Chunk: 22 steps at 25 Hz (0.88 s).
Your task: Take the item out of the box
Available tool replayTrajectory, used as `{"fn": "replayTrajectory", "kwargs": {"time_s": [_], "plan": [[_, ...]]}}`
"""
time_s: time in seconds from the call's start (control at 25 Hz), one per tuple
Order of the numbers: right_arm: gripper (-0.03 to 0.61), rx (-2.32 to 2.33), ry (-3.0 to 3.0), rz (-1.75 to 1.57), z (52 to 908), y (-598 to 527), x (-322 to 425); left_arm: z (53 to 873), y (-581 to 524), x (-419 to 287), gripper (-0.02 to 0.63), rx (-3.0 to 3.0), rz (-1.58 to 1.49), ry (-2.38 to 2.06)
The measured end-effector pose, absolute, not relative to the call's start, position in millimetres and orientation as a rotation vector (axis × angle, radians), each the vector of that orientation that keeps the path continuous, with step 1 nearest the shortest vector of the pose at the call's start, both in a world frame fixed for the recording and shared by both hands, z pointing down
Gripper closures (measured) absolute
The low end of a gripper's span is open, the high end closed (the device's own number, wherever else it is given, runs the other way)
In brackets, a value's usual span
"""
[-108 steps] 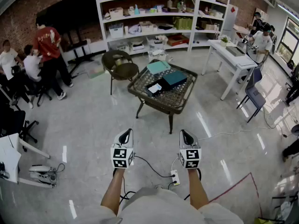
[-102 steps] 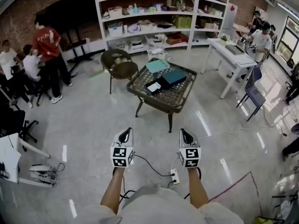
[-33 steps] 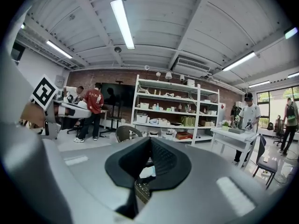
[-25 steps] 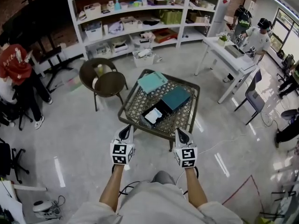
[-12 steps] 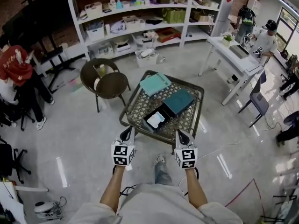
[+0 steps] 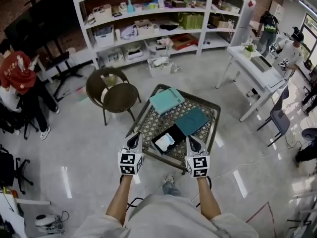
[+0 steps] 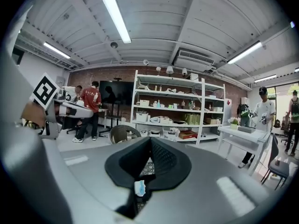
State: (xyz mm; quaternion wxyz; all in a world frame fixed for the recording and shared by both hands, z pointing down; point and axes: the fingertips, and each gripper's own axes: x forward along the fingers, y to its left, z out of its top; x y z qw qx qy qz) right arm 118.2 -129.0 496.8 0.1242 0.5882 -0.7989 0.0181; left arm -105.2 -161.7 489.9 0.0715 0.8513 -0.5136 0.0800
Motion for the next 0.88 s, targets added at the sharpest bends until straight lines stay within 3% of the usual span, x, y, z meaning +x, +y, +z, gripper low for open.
{"fn": "replayTrajectory", "kwargs": {"time_s": [0.88], "plan": [[0.58, 1.559, -2.428, 0.072, 509.8, -311.1, 167.5, 501.0, -306.9, -57.6, 0.607, 2.442, 0.299, -1.675]]}}
